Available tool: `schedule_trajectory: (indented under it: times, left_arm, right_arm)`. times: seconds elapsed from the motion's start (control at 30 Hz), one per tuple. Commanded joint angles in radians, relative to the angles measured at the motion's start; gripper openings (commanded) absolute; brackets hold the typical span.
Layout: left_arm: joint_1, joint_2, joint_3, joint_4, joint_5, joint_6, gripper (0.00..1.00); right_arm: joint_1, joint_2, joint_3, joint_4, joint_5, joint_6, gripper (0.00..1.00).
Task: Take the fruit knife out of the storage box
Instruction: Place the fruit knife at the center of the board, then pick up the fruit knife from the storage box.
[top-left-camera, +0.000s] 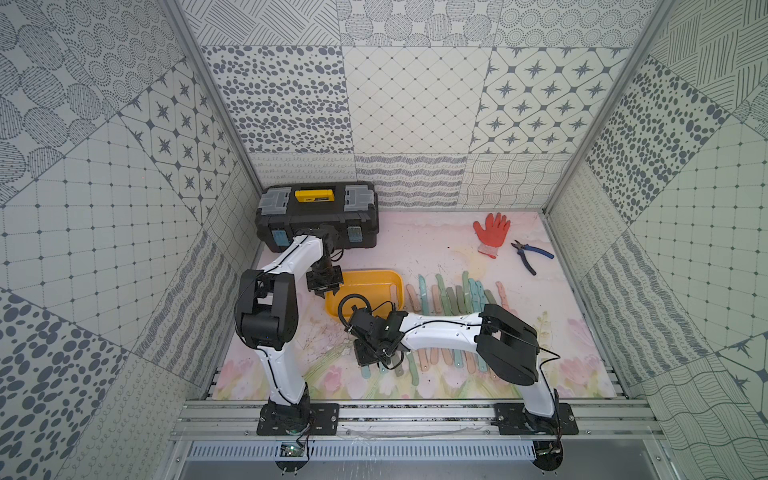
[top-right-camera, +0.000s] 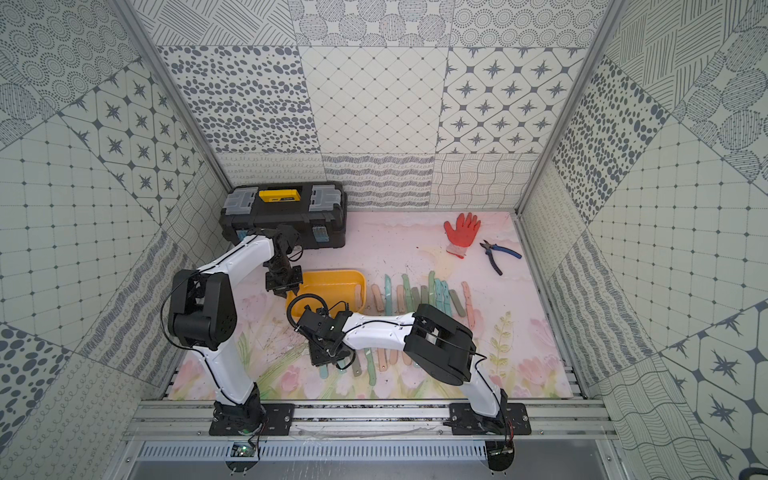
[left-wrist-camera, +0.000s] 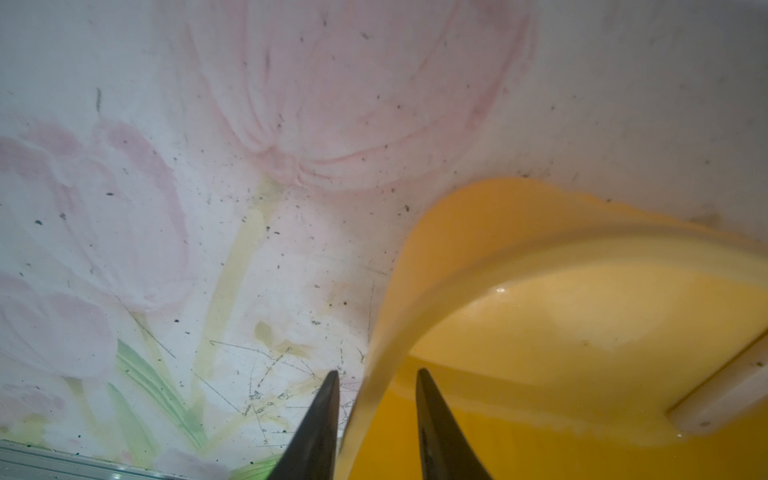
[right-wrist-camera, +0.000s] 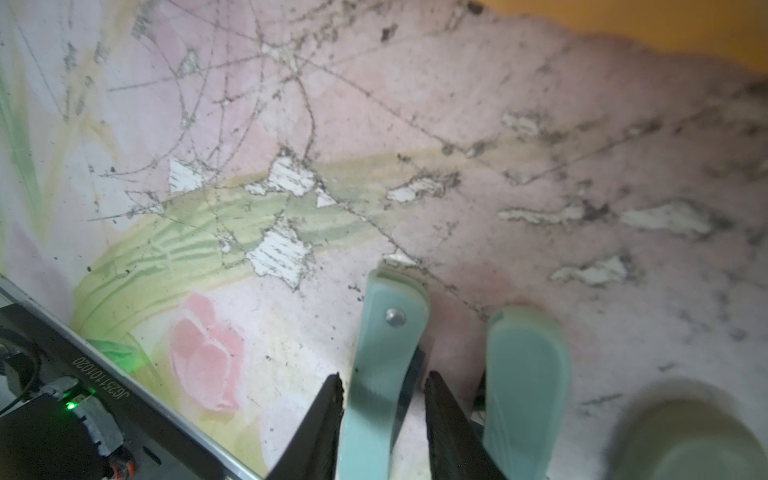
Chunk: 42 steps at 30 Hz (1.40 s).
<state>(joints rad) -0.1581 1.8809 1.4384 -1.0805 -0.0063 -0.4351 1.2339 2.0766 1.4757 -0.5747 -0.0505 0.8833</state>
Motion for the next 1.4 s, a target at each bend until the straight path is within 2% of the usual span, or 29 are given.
schedule_trajectory:
  times: [0.0,0.1,0.23,0.37,0.53,0.7,0.8,0.93,1.23,1.37]
  left_arm:
    - [-0.006,-0.018,-0.003,-0.006,0.005,-0.001,0.31]
    - [-0.005,-0.016,-0.004,-0.007,0.009,-0.001,0.31]
    - [-0.005,-0.018,-0.004,-0.006,0.010,-0.001,0.31]
    - [-0.005,-0.017,-0.004,-0.007,0.011,-0.001,0.31]
    - [-0.005,-0.021,-0.004,-0.006,0.010,-0.001,0.31]
    - [-0.005,-0.020,-0.004,-0.001,0.018,-0.001,0.31]
    - [-0.005,-0.023,-0.006,0.004,0.020,-0.001,0.31]
    - [-0.005,-0.019,-0.005,0.004,0.020,-0.001,0.31]
    - [-0.007,-0.014,-0.008,0.005,0.022,-0.003,0.31]
    - [-0.009,-0.015,-0.009,0.004,0.021,-0.002,0.31]
  right_arm:
    - [0.004,-0.029,0.026,-0.020,0.028,0.011,0.36]
    - [0.003,-0.074,0.043,-0.056,0.062,-0.011,0.37]
    - [-0.006,-0.162,0.084,-0.080,0.124,-0.118,0.38]
    - [-0.052,-0.202,0.157,-0.140,0.147,-0.245,0.41]
    - [-0.155,-0.168,0.289,-0.257,0.145,-0.354,0.42]
    - [-0.229,-0.079,0.435,-0.353,0.164,-0.440,0.43]
    - [-0.272,0.014,0.553,-0.464,0.193,-0.437,0.49]
    - [-0.316,0.121,0.656,-0.506,0.164,-0.428,0.45]
    - [-0.325,0.380,1.005,-0.764,0.209,-0.412,0.44]
    - [-0.327,0.414,1.028,-0.780,0.212,-0.386,0.44]
